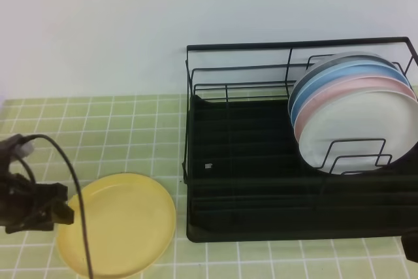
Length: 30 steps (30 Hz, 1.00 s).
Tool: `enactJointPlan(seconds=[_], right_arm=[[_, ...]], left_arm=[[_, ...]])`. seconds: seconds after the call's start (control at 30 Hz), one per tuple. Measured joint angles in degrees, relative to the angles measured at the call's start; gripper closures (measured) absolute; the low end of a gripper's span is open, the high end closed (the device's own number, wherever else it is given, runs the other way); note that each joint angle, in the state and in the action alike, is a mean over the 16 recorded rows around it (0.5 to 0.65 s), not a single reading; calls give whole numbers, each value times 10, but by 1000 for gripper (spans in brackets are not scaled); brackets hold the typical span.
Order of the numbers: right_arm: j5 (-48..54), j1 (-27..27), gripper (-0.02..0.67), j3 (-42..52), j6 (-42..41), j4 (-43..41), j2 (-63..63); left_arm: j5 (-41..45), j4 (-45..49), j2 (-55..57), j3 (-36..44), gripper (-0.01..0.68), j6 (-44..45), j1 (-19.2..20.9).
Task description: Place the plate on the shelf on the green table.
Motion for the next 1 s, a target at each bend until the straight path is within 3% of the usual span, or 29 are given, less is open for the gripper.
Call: enactJointPlan(seconds=[0.5, 1.0], right_arm=[[4, 0, 652, 0, 1, 14, 0], [1, 0, 652, 0, 1, 14, 0]], left_arm=[[-13, 39, 59, -37, 422, -22, -32], [-9, 44, 79, -46, 630, -24, -33]])
